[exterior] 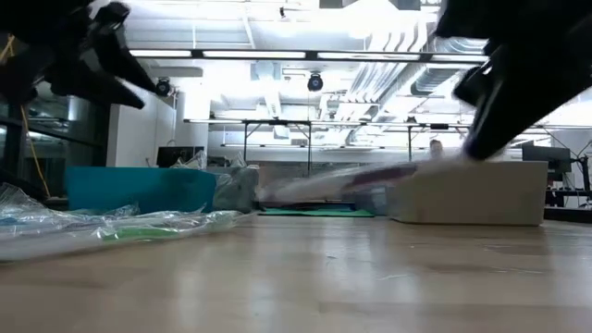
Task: Pick & Place Toothbrushes
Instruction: Put the violet toothbrush into the right black bin
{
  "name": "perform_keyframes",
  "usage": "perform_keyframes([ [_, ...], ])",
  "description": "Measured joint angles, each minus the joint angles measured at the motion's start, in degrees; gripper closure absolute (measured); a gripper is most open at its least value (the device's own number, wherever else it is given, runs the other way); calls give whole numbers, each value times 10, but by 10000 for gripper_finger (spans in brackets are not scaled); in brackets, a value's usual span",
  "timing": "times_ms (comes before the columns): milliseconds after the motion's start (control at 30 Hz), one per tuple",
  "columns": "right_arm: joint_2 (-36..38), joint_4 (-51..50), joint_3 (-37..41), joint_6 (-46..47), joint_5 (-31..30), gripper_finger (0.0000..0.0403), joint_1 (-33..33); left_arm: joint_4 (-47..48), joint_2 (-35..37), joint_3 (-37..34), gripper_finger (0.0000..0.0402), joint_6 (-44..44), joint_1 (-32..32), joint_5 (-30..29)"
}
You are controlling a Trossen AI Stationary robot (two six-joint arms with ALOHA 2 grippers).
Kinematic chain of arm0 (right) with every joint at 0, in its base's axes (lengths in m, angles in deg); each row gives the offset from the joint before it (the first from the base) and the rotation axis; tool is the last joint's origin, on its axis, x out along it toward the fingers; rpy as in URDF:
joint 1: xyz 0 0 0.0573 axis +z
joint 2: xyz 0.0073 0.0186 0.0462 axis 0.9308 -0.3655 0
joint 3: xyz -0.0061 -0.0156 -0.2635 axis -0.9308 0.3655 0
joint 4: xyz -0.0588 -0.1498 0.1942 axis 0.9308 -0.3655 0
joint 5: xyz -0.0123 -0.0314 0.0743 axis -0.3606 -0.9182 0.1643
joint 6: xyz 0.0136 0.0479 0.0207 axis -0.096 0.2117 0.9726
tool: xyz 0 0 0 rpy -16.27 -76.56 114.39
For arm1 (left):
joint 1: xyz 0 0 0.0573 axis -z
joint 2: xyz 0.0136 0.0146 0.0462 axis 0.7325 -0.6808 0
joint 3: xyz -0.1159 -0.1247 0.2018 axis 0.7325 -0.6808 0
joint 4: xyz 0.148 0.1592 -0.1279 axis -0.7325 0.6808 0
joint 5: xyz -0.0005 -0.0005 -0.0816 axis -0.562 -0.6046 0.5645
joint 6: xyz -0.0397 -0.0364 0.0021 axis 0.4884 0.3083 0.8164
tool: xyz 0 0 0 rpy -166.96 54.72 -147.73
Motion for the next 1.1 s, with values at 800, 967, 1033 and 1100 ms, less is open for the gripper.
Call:
perform_keyframes([
  [800,209,-424,0,239,-239,388,-167,-204,430,-189,217,-339,-245,237],
  [967,219,-392,0,110,-200,388,-327,-208,434,-189,217,-346,-285,259],
  [1033,219,-352,0,37,-173,387,-388,-208,434,-189,217,-343,-294,267],
  [1100,217,-296,0,-36,-133,387,-447,-208,434,-189,217,-340,-298,273],
])
